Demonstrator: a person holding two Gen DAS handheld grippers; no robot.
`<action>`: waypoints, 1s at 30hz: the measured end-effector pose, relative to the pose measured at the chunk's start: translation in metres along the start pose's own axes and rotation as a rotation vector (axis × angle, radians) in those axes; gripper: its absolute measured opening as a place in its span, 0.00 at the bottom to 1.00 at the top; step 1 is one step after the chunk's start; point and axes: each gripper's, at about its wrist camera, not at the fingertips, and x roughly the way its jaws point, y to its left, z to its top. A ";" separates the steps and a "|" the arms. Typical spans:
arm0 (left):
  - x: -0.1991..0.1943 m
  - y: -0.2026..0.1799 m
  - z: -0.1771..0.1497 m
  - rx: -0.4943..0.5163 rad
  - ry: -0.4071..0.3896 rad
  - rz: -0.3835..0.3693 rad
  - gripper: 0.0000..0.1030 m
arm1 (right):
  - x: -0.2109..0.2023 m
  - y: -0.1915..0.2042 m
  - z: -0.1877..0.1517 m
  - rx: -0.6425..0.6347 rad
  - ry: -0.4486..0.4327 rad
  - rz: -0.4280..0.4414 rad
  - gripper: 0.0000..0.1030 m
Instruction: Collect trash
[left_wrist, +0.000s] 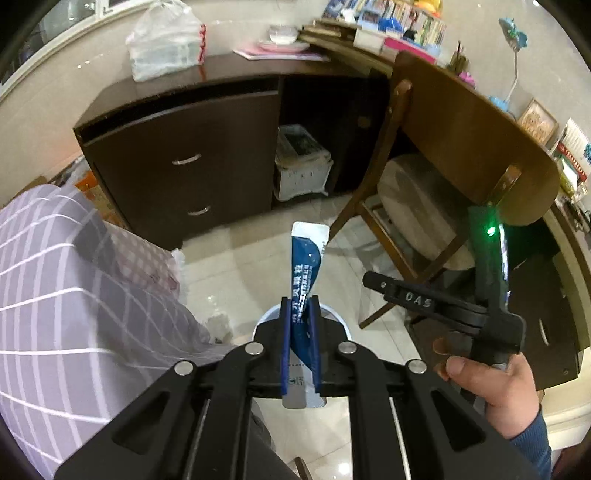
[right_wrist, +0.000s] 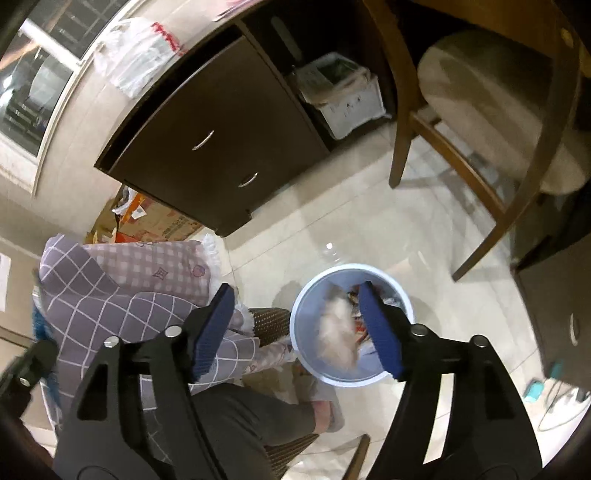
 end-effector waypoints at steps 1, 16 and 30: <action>0.008 -0.002 0.000 0.005 0.017 0.000 0.08 | -0.001 -0.002 0.000 0.008 -0.007 0.005 0.80; 0.051 -0.014 0.005 0.029 0.091 -0.031 0.83 | -0.076 -0.003 0.016 -0.018 -0.182 -0.039 0.94; -0.068 0.018 0.010 -0.042 -0.217 0.053 0.95 | -0.121 0.058 0.009 -0.100 -0.248 -0.014 0.94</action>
